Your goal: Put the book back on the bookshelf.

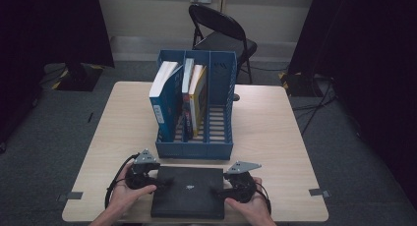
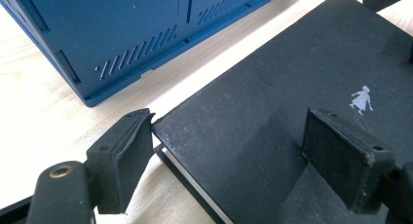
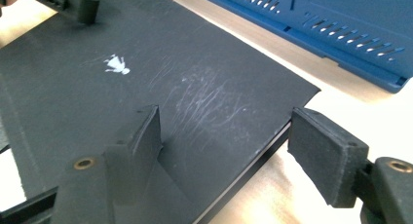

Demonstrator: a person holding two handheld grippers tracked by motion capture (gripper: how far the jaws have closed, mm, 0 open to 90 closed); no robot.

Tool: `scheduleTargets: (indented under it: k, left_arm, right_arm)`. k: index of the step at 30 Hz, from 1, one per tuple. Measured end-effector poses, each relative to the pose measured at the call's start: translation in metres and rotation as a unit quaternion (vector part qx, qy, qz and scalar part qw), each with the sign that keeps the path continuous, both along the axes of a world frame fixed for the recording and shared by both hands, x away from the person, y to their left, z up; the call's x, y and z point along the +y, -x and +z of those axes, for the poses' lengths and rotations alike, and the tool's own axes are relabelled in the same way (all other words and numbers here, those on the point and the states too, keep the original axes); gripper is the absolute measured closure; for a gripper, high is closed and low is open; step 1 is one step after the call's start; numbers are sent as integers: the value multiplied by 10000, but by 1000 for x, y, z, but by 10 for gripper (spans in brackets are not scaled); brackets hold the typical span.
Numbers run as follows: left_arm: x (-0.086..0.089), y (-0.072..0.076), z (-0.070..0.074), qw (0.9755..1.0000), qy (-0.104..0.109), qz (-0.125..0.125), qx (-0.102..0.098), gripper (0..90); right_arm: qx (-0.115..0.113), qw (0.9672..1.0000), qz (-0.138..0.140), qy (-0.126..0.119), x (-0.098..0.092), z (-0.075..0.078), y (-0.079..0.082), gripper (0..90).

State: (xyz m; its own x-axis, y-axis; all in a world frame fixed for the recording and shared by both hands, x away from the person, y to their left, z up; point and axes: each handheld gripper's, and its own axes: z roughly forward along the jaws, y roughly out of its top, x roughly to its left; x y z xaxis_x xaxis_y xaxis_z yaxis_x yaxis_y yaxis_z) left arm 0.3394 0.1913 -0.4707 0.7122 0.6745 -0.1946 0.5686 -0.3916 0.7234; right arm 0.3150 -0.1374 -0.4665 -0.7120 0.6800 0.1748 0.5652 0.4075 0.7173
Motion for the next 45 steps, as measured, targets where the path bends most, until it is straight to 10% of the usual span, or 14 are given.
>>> scheduleTargets:
  k: [15, 26, 45]
  left_arm:
    - [-3, -8, -3, 9997, 162, -175, -25, 189]
    - [5, 1, 1, 9995, -5, -282, 172, 196]
    - [-4, -1, 6, 9990, -73, -441, -38, 319]
  right_arm:
    - [-125, 9998, -143, -46, 2, -1, 1, 266]
    - [550, 9978, 0, -374, 2, -6, -16, 281]
    - [359, 9975, 386, -478, 40, -8, -49, 282]
